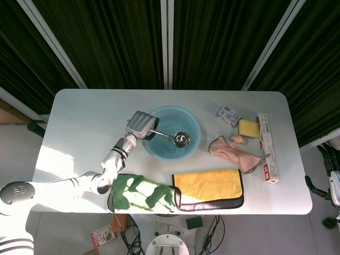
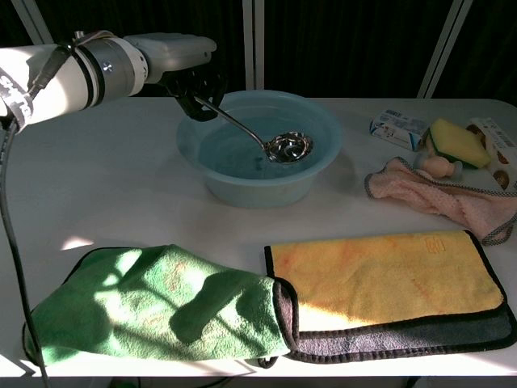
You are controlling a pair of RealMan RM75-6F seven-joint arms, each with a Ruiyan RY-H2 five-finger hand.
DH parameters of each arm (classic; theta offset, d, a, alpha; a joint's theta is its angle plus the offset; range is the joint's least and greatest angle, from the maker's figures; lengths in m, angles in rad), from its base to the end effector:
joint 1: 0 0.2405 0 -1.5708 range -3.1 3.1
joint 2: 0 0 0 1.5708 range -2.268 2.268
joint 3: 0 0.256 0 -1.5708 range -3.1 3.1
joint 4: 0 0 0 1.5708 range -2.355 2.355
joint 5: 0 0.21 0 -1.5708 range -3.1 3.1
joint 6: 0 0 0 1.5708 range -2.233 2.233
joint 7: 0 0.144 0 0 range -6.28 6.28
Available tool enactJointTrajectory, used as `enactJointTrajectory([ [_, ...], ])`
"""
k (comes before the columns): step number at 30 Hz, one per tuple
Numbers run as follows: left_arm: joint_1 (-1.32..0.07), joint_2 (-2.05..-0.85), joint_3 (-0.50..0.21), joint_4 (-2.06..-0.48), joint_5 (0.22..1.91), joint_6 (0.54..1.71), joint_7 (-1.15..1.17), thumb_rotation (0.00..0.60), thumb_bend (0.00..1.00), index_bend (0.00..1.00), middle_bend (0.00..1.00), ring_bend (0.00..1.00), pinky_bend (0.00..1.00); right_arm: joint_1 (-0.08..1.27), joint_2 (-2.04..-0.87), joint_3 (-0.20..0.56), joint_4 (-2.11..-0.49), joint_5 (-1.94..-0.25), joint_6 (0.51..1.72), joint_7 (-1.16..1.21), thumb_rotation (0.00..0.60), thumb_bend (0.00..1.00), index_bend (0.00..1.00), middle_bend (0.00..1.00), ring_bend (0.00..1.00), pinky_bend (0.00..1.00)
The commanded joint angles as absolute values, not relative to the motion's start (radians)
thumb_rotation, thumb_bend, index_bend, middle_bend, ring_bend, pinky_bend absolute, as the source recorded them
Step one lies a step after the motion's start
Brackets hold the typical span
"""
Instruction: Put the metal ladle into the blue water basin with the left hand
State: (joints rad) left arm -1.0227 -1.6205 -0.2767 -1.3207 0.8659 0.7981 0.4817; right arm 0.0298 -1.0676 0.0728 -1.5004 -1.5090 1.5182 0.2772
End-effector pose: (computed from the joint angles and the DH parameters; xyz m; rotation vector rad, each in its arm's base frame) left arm -0.0696 0.4081 -0.0310 -1.9457 -0.8552 -0.8843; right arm -0.3396 -0.1691 0.1957 1.2800 -0.9682 0.9997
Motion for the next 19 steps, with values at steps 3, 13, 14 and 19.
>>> enactJointTrajectory([
  [3, -1.03, -1.581, -0.287, -1.363, 0.825, 0.795, 0.481, 0.6, 0.45, 0.8, 0.66, 0.56, 0.73, 0.031, -1.068, 0.072, -1.5, -1.509, 1.517, 0.275, 0.6, 0.35, 0.0, 0.0, 0.0, 0.0],
  [13, -1.058, -1.49, -0.286, -1.449, 0.748, 0.809, 0.522, 0.6, 0.45, 0.8, 0.66, 0.56, 0.73, 0.031, -1.069, 0.072, -1.503, -1.51, 1.517, 0.271, 0.6, 0.35, 0.0, 0.0, 0.0, 0.0],
  [14, -1.061, -1.484, -0.284, -1.453, 0.741, 0.811, 0.527, 0.6, 0.45, 0.8, 0.66, 0.56, 0.73, 0.031, -1.068, 0.072, -1.503, -1.51, 1.518, 0.271, 0.6, 0.35, 0.0, 0.0, 0.0, 0.0],
  [19, -1.075, -1.459, -0.27, -1.473, 0.716, 0.826, 0.552, 0.6, 0.45, 0.8, 0.66, 0.56, 0.73, 0.031, -1.068, 0.071, -1.503, -1.511, 1.519, 0.273, 0.6, 0.35, 0.0, 0.0, 0.0, 0.0],
])
